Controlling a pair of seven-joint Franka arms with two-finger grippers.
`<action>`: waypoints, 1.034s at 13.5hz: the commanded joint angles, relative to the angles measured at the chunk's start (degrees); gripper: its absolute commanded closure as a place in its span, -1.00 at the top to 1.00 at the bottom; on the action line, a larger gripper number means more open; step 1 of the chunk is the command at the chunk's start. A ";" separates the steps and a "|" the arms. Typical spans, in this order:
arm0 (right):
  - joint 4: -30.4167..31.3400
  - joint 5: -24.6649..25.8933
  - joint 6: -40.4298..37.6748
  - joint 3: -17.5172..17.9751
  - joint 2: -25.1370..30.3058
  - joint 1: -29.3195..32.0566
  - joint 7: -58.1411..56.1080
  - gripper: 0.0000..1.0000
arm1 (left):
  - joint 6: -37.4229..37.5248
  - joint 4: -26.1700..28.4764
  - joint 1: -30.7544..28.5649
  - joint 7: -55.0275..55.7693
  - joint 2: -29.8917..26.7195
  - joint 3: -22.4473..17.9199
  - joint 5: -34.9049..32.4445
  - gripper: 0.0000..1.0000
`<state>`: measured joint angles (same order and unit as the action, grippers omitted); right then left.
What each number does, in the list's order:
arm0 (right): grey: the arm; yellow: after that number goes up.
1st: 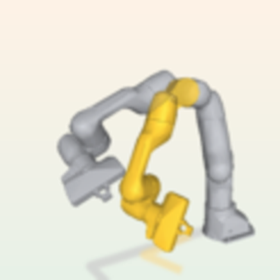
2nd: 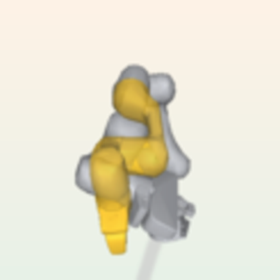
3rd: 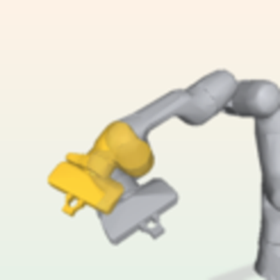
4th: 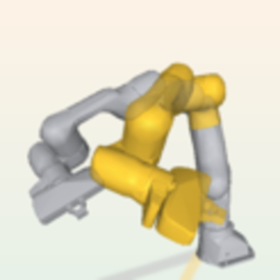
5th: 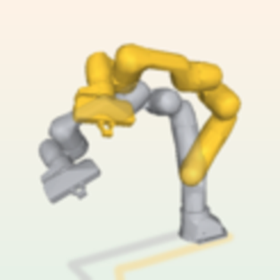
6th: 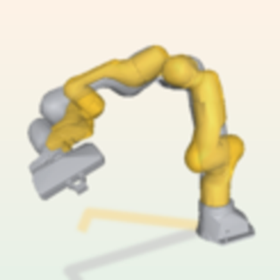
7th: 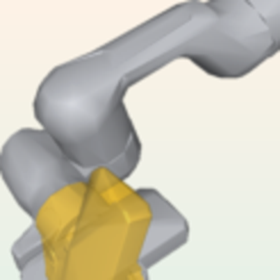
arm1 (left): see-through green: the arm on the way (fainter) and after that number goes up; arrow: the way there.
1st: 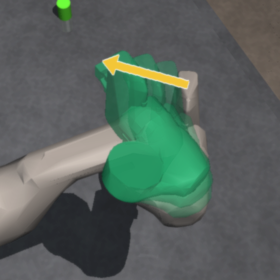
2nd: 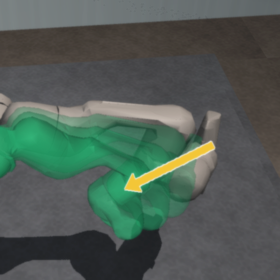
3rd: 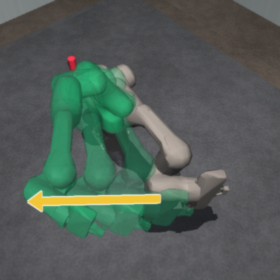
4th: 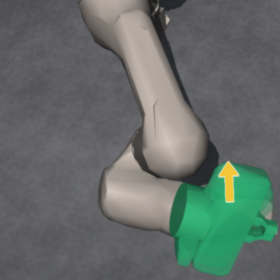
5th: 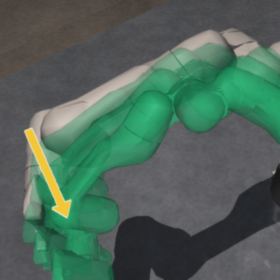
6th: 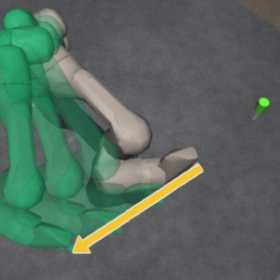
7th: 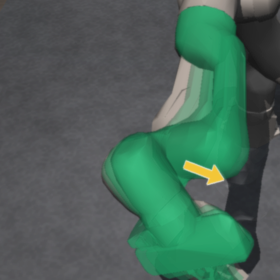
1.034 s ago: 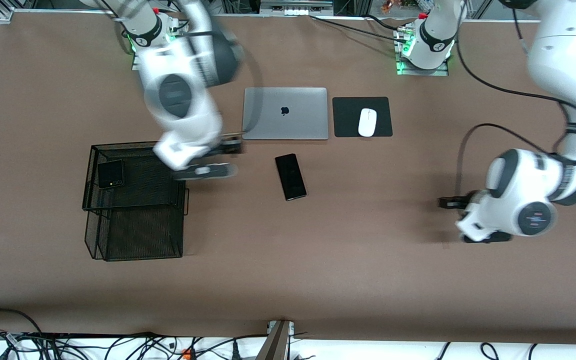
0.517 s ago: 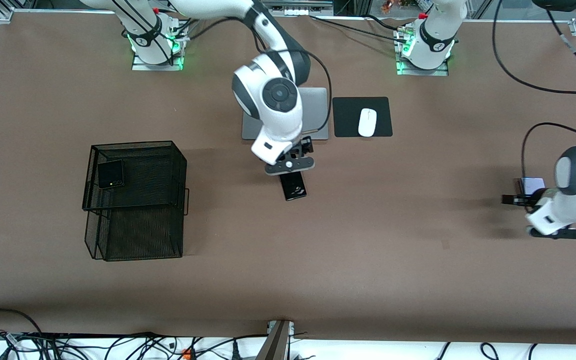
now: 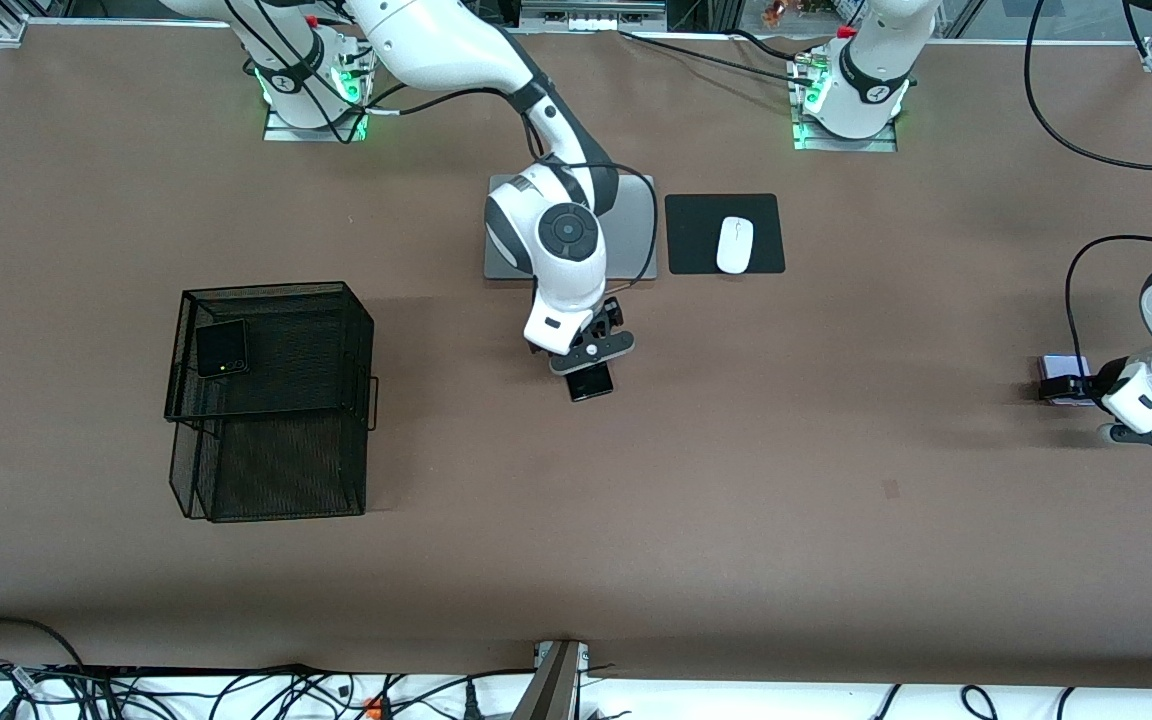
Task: Place phones with both arms
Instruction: 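Grasp the black phone with the right gripper while the left gripper grasps the white phone, then carry the black phone to the basket while the left gripper carries the white phone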
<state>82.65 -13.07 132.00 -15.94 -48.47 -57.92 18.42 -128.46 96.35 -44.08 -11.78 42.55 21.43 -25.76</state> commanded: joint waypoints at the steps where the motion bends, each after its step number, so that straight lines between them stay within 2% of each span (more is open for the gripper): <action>1: 1.46 -1.59 2.82 0.73 -0.57 0.00 -1.45 1.00 | -0.65 1.21 -2.23 -1.93 -0.37 0.90 -1.05 1.00; 6: 1.28 -4.93 4.58 1.52 -1.53 0.09 -1.45 1.00 | -1.53 1.30 -3.55 -2.28 1.48 0.90 -0.96 1.00; 7: 1.20 -5.81 4.85 1.53 -2.06 0.09 -1.37 1.00 | -1.44 1.39 -3.55 -2.20 1.48 0.99 -0.96 0.63; 8: 1.20 -5.91 5.11 1.53 -2.24 0.00 -1.19 1.00 | -0.92 1.21 -3.29 -2.46 1.22 0.99 -0.87 0.11; 9: 1.20 -5.91 5.11 1.53 -2.50 0.09 -1.19 1.00 | -0.56 1.30 -3.29 -3.07 1.13 1.07 -0.87 -0.19; 10: 1.20 -6.00 5.11 1.53 -2.50 0.26 -1.19 0.72 | 0.66 1.13 -3.20 -3.16 0.96 1.34 -0.35 -0.21; 12: 0.76 -5.91 4.68 1.53 -2.16 0.27 -1.27 -0.68 | 5.65 -0.01 -2.94 -2.46 -0.27 3.96 -0.26 -0.21; 13: 0.67 -5.91 4.24 1.44 -1.46 0.35 -1.19 -1.00 | 9.42 -0.80 -2.85 -1.41 -1.58 5.80 -0.17 -0.21; 14: 0.49 -5.91 2.23 1.26 -0.23 0.44 -0.49 -1.00 | 12.94 -1.59 -2.76 0.42 -2.64 7.82 -0.17 -0.21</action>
<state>83.51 -17.74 136.07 -14.90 -50.64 -57.85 18.07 -121.98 96.00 -46.75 -13.22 43.09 25.88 -25.76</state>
